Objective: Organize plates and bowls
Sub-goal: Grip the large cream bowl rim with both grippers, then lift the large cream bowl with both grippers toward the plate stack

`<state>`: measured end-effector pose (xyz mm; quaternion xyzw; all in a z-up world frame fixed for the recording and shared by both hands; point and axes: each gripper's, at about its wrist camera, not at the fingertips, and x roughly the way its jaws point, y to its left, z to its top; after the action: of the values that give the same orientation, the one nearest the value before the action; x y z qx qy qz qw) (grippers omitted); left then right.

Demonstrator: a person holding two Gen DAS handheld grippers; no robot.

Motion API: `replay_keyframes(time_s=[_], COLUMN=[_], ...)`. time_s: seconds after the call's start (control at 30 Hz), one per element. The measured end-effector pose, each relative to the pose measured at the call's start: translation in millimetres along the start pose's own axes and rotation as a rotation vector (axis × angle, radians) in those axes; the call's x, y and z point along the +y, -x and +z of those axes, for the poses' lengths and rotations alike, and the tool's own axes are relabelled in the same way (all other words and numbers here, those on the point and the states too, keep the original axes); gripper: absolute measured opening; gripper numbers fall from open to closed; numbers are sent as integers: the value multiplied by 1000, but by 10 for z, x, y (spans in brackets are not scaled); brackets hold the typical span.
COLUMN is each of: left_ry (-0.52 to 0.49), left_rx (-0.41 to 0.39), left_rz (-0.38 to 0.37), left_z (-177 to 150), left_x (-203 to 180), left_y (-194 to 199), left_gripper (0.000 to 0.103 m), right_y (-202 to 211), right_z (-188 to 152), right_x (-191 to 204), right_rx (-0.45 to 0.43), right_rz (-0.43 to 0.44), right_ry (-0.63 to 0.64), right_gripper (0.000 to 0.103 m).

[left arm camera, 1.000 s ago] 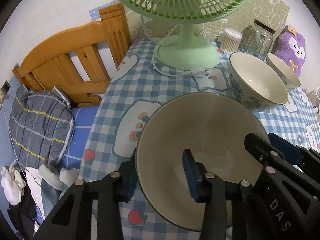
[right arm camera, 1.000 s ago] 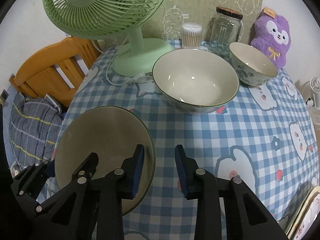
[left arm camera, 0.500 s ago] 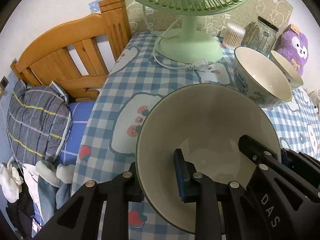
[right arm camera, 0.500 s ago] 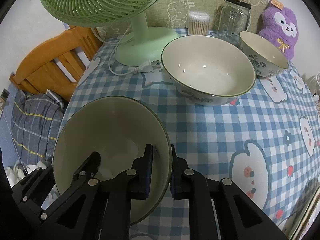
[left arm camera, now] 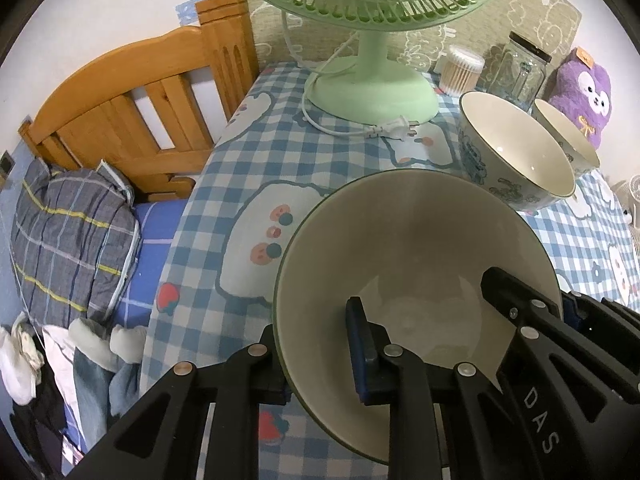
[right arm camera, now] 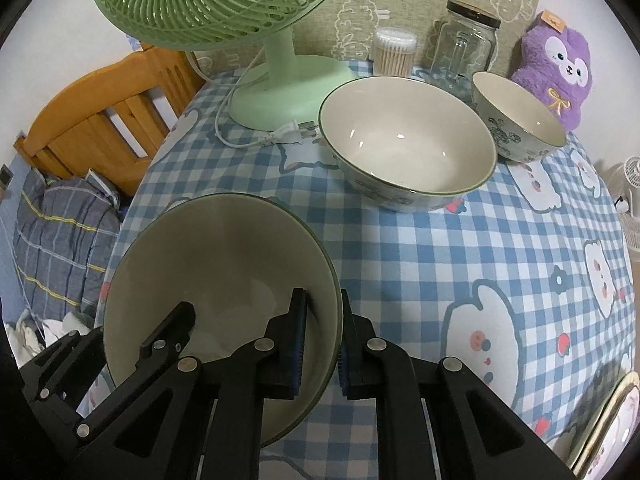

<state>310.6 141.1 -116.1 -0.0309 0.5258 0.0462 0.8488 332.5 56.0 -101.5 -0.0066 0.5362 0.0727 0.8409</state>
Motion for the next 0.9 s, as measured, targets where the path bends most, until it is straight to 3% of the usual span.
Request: replay_keyframes(time_s=[0.9], left_ry=[-15], left_rx=[-32], left_rz=[-22], left_z=[-304], left_x=[-309], left_y=[593], left_gripper=[18], right_y=[656], right_z=[-387], right_x=[-346], right_rx=[-28], right_rz=[-20], right_ry=[-59], right_gripper=[16])
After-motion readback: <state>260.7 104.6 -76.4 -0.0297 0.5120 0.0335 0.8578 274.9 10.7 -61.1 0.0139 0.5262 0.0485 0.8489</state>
